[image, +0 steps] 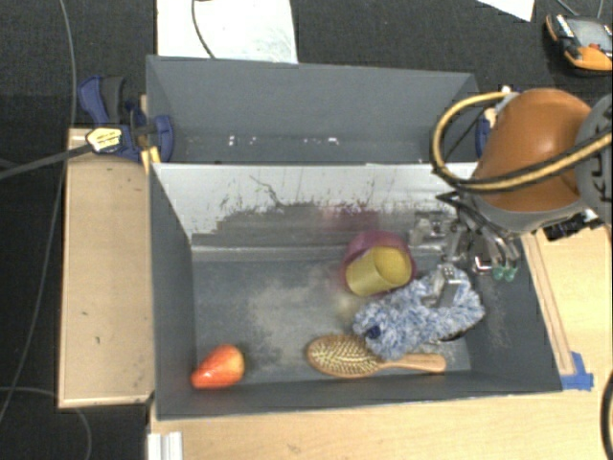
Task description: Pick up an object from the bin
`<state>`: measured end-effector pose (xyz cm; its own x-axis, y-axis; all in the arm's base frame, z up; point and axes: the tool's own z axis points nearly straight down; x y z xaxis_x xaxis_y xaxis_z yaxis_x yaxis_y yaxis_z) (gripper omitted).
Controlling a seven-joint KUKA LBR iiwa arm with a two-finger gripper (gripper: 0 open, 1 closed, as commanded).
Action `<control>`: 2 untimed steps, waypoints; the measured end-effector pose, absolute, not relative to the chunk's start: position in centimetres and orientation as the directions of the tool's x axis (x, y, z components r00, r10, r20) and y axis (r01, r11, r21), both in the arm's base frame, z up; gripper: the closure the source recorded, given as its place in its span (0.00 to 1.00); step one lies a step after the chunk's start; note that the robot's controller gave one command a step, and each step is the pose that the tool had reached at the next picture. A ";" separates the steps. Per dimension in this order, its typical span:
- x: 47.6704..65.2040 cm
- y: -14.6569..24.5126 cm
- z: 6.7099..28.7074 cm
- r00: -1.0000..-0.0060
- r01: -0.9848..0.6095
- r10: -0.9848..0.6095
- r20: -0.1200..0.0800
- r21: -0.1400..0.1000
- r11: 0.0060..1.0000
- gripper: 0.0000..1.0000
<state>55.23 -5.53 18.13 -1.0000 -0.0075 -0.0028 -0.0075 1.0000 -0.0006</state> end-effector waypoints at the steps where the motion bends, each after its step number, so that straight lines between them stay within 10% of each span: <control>1: 55.2 -5.5 18.1 -1.000 -0.008 -0.008 -0.003 -0.001 1.000 0.00; 2: 53.6 -5.2 14.0 -0.998 0.057 0.057 -0.003 0.000 0.998 0.00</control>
Offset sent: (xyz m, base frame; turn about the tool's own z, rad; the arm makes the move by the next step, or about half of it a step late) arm -0.0167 0.0028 -0.0402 0.0655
